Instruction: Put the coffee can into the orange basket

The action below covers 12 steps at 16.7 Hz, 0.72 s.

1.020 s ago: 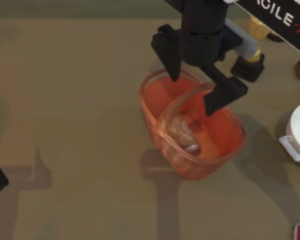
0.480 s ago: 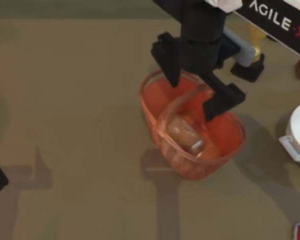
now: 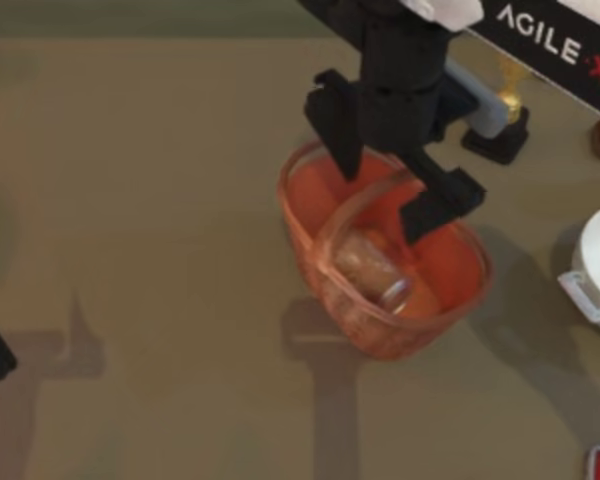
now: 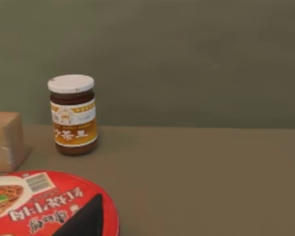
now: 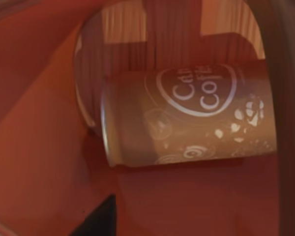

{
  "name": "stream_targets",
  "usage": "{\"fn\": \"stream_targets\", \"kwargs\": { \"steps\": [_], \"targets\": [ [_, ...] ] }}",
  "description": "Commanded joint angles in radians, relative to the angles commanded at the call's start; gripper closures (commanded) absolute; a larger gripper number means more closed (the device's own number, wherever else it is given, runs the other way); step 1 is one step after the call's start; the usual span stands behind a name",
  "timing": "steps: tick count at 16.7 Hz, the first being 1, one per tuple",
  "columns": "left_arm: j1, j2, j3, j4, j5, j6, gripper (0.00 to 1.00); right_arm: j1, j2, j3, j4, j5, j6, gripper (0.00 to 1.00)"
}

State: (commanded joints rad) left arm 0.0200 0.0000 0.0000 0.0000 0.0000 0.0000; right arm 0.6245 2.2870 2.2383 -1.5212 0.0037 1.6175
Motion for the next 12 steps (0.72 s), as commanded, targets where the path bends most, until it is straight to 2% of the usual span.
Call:
{"fn": "stream_targets", "kwargs": {
  "steps": [10, 12],
  "targets": [
    [0.0, 0.0, 0.0, 0.0, 0.0, 0.0, 0.0, 0.0, 0.0, 0.0, 0.0, 0.0, 0.0, 0.98],
    [0.0, 0.0, 0.0, 0.0, 0.0, 0.0, 0.0, 0.0, 0.0, 0.0, 0.0, 0.0, 0.0, 1.0]
  ]
}}
